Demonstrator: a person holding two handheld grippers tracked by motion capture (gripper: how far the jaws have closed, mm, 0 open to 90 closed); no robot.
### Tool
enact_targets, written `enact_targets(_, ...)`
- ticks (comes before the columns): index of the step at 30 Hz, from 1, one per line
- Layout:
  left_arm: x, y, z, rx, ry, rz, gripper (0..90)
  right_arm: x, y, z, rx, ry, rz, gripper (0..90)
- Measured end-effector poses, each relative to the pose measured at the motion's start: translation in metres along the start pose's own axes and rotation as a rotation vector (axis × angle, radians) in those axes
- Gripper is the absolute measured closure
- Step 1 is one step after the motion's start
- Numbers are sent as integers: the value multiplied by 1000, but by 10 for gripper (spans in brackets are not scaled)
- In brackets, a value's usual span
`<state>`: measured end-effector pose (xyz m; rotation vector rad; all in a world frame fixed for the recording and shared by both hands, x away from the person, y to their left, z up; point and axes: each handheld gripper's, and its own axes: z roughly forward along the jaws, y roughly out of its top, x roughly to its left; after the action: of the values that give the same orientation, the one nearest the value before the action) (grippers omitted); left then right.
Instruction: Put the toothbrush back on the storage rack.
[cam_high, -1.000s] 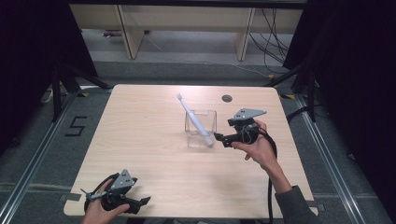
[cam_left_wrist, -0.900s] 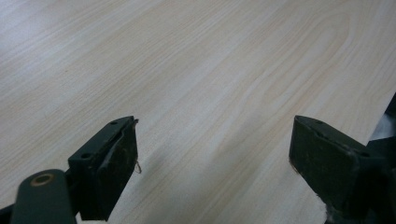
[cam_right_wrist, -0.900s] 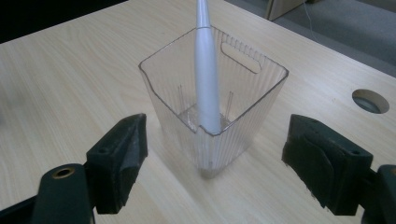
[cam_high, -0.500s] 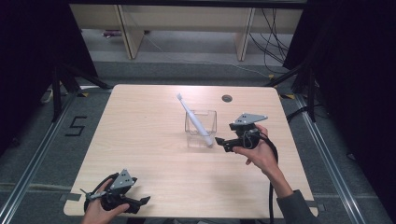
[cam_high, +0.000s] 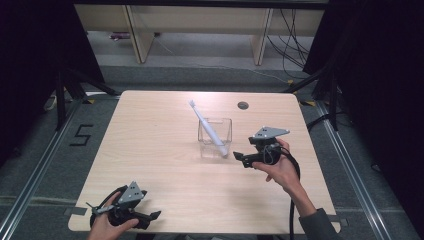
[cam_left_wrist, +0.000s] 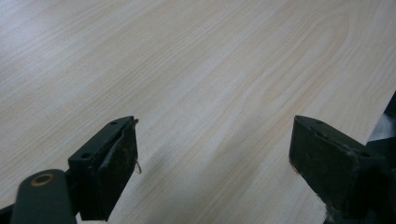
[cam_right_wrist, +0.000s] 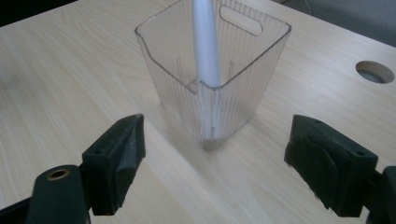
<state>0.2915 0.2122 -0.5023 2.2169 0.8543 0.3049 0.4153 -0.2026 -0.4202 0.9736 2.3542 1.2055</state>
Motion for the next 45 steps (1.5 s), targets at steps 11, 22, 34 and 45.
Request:
enact_targets(11, 0, 0, 0, 0, 1, 0, 151, -2, -15, -3, 14, -6, -6, 199)
enact_targets(22, 0, 0, -1, 1, 3, -3, 151, 3, -29, -3, 17, 0, 32, 199)
enact_targets(34, 0, 0, -1, 4, 0, 4, 151, 3, -46, -6, 21, 5, 31, 199)
enact_targets(45, 0, -1, 0, 2, 0, 1, 151, 6, -58, -8, 34, 11, 31, 200)
